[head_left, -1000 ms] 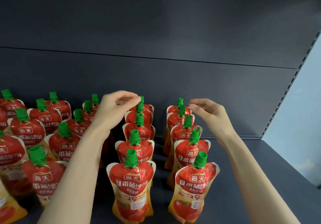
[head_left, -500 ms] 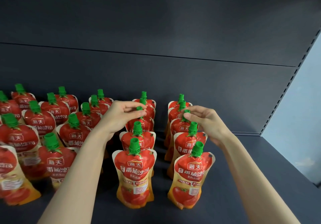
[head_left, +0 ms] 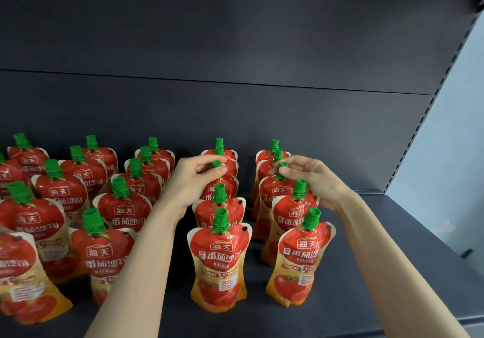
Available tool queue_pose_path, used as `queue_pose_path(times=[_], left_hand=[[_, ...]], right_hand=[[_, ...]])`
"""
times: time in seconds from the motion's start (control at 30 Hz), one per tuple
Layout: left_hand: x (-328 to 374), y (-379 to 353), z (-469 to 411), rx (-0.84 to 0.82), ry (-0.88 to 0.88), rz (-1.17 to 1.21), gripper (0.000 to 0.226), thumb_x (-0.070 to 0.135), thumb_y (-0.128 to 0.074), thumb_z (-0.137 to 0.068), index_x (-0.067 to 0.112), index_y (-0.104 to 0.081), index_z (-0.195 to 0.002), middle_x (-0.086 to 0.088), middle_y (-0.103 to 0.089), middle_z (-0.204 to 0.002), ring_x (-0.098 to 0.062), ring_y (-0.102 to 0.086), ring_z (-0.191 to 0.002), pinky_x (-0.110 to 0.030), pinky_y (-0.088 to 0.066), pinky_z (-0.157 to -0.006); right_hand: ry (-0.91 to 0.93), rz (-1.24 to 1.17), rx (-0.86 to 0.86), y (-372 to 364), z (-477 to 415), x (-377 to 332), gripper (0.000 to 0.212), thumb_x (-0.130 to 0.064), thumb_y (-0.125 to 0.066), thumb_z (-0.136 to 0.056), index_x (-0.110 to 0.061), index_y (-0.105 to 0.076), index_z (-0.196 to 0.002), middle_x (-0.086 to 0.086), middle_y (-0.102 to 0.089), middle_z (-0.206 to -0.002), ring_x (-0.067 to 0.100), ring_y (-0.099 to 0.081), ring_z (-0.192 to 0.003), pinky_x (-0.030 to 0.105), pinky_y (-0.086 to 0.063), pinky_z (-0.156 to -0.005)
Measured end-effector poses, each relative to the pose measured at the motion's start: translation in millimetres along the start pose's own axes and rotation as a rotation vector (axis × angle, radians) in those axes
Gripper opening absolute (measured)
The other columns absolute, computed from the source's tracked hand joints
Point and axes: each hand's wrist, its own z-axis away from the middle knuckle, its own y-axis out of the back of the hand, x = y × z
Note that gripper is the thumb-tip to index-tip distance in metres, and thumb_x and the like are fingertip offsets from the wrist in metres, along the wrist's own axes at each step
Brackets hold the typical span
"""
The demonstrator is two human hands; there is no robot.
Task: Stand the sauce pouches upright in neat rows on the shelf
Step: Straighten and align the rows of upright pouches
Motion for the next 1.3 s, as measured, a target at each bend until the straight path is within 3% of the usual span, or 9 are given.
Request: queue_pose_path(times=[0.2, 0.3, 0.37, 0.43, 0.6, 0.77, 0.87, 1.13, 1.3], left_hand=[[2.2, -1.8, 3.0, 0.0, 0.003, -0.009, 0.024, 0.016, -0.065, -0.086, 0.021, -0.067, -0.109, 0.019, -0.062, -0.093, 0.007, -0.062, -0.083, -0.007, -0.049, -0.062], [3.4, -2.0, 4.4, 0.056, -0.003, -0.045, 0.029, 0.021, -0.066, -0.085, 0.021, -0.065, -0.114, 0.01, -0.063, -0.105, -0.003, -0.059, -0.101, -0.016, -0.048, -0.082], [6.6, 0.5, 8.8, 0.124, -0.035, -0.08, 0.032, 0.024, -0.066, -0.086, 0.02, -0.063, -0.117, 0.01, -0.064, -0.11, -0.001, -0.057, -0.105, -0.016, -0.044, -0.089], [12.7, 3.7, 18.4, 0.189, -0.082, -0.066, 0.029, 0.026, -0.064, -0.086, 0.022, -0.064, -0.115, 0.016, -0.064, -0.107, 0.008, -0.057, -0.1, -0.006, -0.044, -0.081], [21.3, 4.6, 52.6, 0.124, -0.134, 0.035, 0.026, 0.03, -0.063, -0.082, 0.02, -0.069, -0.105, 0.013, -0.071, -0.099, 0.009, -0.061, -0.098, -0.004, -0.045, -0.078], [19.2, 1.7, 59.7, -0.05, -0.006, 0.03, 0.028, 0.028, -0.068, -0.078, 0.024, -0.07, -0.106, 0.007, -0.072, -0.104, -0.002, -0.064, -0.102, -0.021, -0.052, -0.085], [19.3, 1.7, 59.6, -0.074, 0.03, 0.04, 0.027, 0.024, -0.068, -0.079, 0.021, -0.07, -0.105, 0.004, -0.073, -0.101, -0.006, -0.066, -0.099, -0.029, -0.054, -0.086], [18.0, 7.9, 56.6, -0.041, -0.006, 0.018, 0.019, 0.015, -0.064, -0.085, 0.02, -0.07, -0.101, 0.003, -0.075, -0.093, -0.005, -0.068, -0.094, -0.017, -0.055, -0.077], [17.4, 7.1, 55.9, -0.023, -0.016, 0.002, 0.018, 0.015, -0.063, -0.086, 0.021, -0.069, -0.101, 0.006, -0.074, -0.092, -0.001, -0.067, -0.093, -0.013, -0.054, -0.074]], right_hand=[[-0.01, 0.007, -0.008, -0.2, 1.0, -2.7, 0.016, -0.019, -0.061, -0.085, -0.015, -0.068, -0.099, 0.008, -0.07, -0.11, 0.025, -0.067, -0.103, 0.046, -0.054, -0.09], [-0.009, 0.035, 0.028, 0.1, 1.6, -3.0, 0.021, -0.02, -0.062, -0.086, -0.015, -0.068, -0.106, 0.006, -0.07, -0.111, 0.023, -0.066, -0.105, 0.046, -0.053, -0.092], [0.028, 0.081, 0.09, 1.0, 5.9, -5.9, 0.024, -0.021, -0.063, -0.087, -0.018, -0.066, -0.11, 0.001, -0.07, -0.11, 0.019, -0.065, -0.106, 0.039, -0.052, -0.093], [0.101, 0.137, 0.171, 2.4, 14.6, -7.6, 0.025, -0.025, -0.061, -0.088, -0.02, -0.065, -0.112, -0.005, -0.069, -0.11, 0.012, -0.064, -0.104, 0.03, -0.049, -0.091], [0.208, 0.109, 0.289, 0.9, 45.3, 0.3, 0.018, -0.026, -0.059, -0.089, -0.02, -0.067, -0.104, -0.009, -0.069, -0.102, -0.003, -0.065, -0.089, 0.009, -0.05, -0.067], [0.138, 0.018, 0.148, -6.3, 56.4, 6.3, 0.036, -0.035, -0.062, -0.078, -0.017, -0.066, -0.109, 0.0, -0.071, -0.107, 0.012, -0.069, -0.096, 0.026, -0.057, -0.077], [0.121, -0.053, 0.094, -8.0, 56.5, 7.3, 0.024, -0.02, -0.061, -0.085, -0.011, -0.066, -0.107, 0.005, -0.073, -0.102, 0.019, -0.07, -0.094, 0.031, -0.058, -0.075], [0.146, -0.021, 0.073, -12.2, 50.6, 6.6, 0.014, -0.015, -0.06, -0.088, -0.015, -0.068, -0.098, 0.006, -0.073, -0.103, 0.021, -0.069, -0.098, 0.037, -0.057, -0.082], [0.137, -0.061, 0.069, -14.1, 50.3, 4.8, 0.014, -0.013, -0.061, -0.086, -0.014, -0.068, -0.098, 0.005, -0.073, -0.1, 0.02, -0.07, -0.095, 0.032, -0.058, -0.077]])
